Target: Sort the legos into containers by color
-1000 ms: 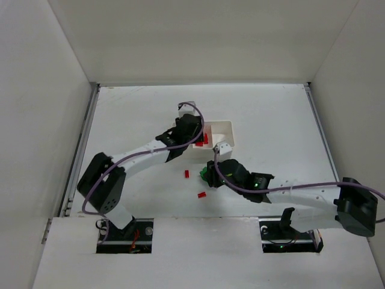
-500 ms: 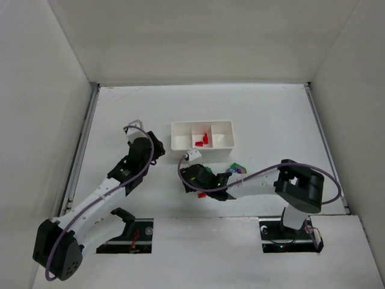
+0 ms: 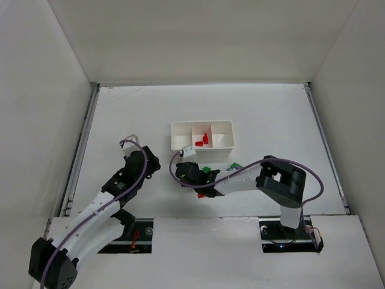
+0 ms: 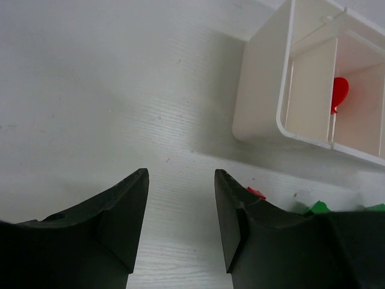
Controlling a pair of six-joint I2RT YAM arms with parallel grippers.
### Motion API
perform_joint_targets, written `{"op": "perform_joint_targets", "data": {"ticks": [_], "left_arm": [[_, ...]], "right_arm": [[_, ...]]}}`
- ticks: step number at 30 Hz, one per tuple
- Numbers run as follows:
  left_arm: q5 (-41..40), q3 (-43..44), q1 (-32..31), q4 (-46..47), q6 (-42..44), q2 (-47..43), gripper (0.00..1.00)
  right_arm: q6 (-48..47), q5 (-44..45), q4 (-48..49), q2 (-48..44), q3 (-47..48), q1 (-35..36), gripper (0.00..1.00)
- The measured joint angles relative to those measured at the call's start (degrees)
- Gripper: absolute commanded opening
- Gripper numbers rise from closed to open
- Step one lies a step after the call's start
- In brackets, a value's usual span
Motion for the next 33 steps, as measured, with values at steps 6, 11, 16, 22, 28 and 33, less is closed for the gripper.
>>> {"op": "perform_joint_targets", "data": {"ticks": [6,11,16,22,28,33], "left_arm": [[0.35,-2.25,-1.79,-1.4,-1.03,-0.28,0.45],[0.42,-2.89,-2.08,-1.86,-1.42,-0.57,0.45],[0.72,-2.89,-3.23,-1.86,-1.44,-1.36,0.45],[1.84,-2.99,-9.42,0.98,-1.42,0.55,0.51],[2.19,-2.99,-20.33,7.72,-0.22,8.2,0.58],[2.89,-2.99,-27.26,13.11,2.12,14.73,0.58]], "right_arm": [[0.7,1.36,0.57,0.74,0.44,-1.38,0.29],[1.11,2.05,0.55,1.07,0.87,-2.12,0.18],[0.24,2.01,-0.81,-1.97,0.11,-2.32,0.19],[-2.12,1.64,-2.03,-18.97,-2.51,-3.58,0.21],[-4.09,-1.2,0.15,-24.96,-2.25,-13.27,0.22],[-4.31,-4.33,-0.61,-18.78,-2.03,-18.75,0.23]]}}
